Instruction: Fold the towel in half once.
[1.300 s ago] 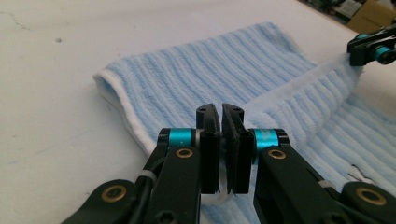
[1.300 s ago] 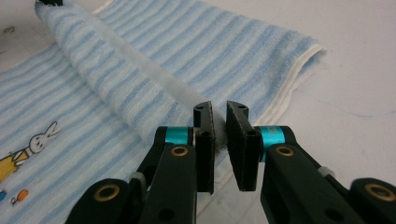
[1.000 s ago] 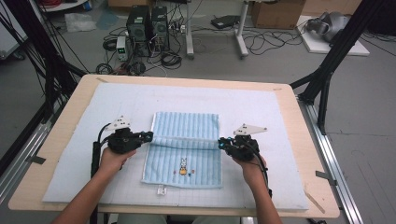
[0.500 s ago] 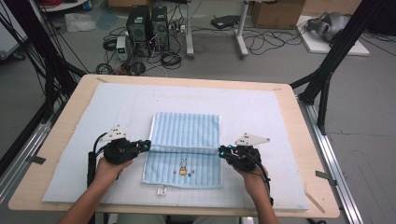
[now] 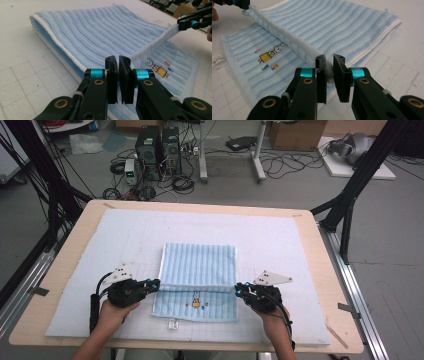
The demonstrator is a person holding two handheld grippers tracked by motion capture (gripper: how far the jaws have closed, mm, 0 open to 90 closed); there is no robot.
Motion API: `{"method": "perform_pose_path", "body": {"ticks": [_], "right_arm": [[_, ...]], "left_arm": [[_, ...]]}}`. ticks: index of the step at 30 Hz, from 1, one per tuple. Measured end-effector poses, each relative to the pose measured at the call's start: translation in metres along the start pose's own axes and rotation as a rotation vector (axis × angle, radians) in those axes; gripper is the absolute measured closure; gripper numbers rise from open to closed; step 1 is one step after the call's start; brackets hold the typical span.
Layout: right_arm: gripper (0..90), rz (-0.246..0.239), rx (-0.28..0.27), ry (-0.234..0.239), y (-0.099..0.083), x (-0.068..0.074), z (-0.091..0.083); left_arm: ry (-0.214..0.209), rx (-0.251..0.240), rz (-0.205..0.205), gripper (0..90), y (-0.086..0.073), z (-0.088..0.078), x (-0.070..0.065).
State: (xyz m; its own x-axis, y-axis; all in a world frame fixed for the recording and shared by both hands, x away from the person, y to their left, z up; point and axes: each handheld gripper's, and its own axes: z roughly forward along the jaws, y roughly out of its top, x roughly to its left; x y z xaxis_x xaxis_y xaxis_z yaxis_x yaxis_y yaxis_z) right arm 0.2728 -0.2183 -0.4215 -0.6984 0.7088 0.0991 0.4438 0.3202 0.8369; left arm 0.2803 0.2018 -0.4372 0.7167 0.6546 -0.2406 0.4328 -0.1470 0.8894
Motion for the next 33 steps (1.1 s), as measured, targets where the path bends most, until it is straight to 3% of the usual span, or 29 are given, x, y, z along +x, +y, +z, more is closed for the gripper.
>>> {"method": "perform_pose_path", "body": {"ticks": [15, 25, 27, 30, 33], "right_arm": [[81.2, -0.017, 0.012, 0.009, -0.015, 0.025, -0.016], [80.9, -0.015, 0.052, 0.014, -0.028, 0.036, -0.024], [78.9, -0.021, 0.061, 0.015, -0.029, 0.035, -0.023], [67.8, 0.009, 0.035, 0.015, -0.028, 0.033, -0.026], [65.2, 0.034, -0.017, 0.005, -0.025, 0.028, -0.030]], "left_arm": [[0.002, 0.009, 0.000, 85.1, -0.018, -0.019, -0.020], [-0.027, 0.055, 0.007, 85.0, -0.030, -0.024, -0.031], [-0.025, 0.057, -0.012, 79.8, -0.030, -0.023, -0.030], [-0.012, 0.022, -0.066, 59.9, -0.026, -0.024, -0.026], [0.013, -0.003, -0.070, 58.6, -0.021, -0.026, -0.021]]}}
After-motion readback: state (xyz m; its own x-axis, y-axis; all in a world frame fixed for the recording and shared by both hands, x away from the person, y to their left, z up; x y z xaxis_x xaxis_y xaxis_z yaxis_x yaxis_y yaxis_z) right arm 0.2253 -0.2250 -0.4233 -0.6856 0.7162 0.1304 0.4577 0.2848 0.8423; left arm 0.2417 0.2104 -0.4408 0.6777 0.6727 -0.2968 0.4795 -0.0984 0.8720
